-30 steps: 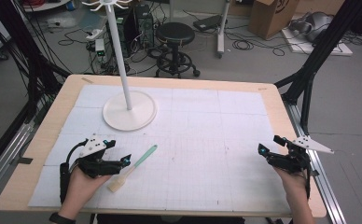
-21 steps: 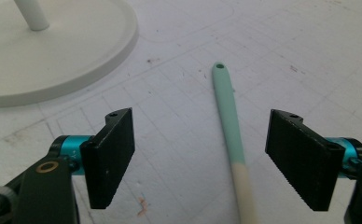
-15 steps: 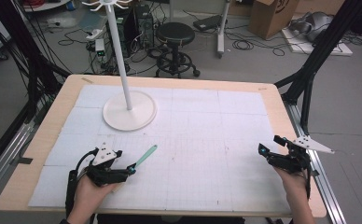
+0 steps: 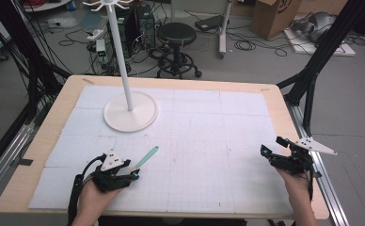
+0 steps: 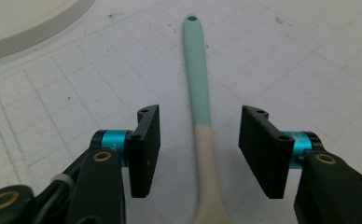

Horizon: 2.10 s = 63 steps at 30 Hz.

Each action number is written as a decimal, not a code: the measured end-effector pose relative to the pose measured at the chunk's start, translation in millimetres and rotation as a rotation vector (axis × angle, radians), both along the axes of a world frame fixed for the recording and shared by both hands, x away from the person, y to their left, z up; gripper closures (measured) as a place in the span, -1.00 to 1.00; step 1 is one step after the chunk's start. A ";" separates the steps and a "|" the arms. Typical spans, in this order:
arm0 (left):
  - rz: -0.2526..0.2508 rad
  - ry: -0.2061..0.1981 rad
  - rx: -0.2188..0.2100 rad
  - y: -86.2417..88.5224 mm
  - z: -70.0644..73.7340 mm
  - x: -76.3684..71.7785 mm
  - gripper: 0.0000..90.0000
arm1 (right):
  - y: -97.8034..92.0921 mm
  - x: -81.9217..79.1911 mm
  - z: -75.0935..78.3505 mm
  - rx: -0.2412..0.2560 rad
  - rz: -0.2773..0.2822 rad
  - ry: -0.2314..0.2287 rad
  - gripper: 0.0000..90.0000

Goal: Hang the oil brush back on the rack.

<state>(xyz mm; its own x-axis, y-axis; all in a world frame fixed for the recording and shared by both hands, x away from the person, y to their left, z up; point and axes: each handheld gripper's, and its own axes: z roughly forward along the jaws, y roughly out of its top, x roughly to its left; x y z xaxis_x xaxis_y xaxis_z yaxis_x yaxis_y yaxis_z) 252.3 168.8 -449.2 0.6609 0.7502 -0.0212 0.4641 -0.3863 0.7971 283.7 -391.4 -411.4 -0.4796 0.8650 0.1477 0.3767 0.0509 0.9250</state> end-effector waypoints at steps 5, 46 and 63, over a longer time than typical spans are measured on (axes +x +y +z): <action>0.002 0.005 0.013 -2.3 -0.7 0.2 0.22 | -0.8 -0.3 0.3 0.002 -0.002 -0.002 -0.65; 0.011 0.020 0.011 -4.7 1.0 -2.2 0.82 | -1.6 -1.7 2.0 0.013 -0.002 -0.002 -0.65; 0.031 -0.120 -0.167 22.7 33.3 10.3 0.83 | -1.7 -0.7 1.3 0.008 -0.002 -0.003 -0.65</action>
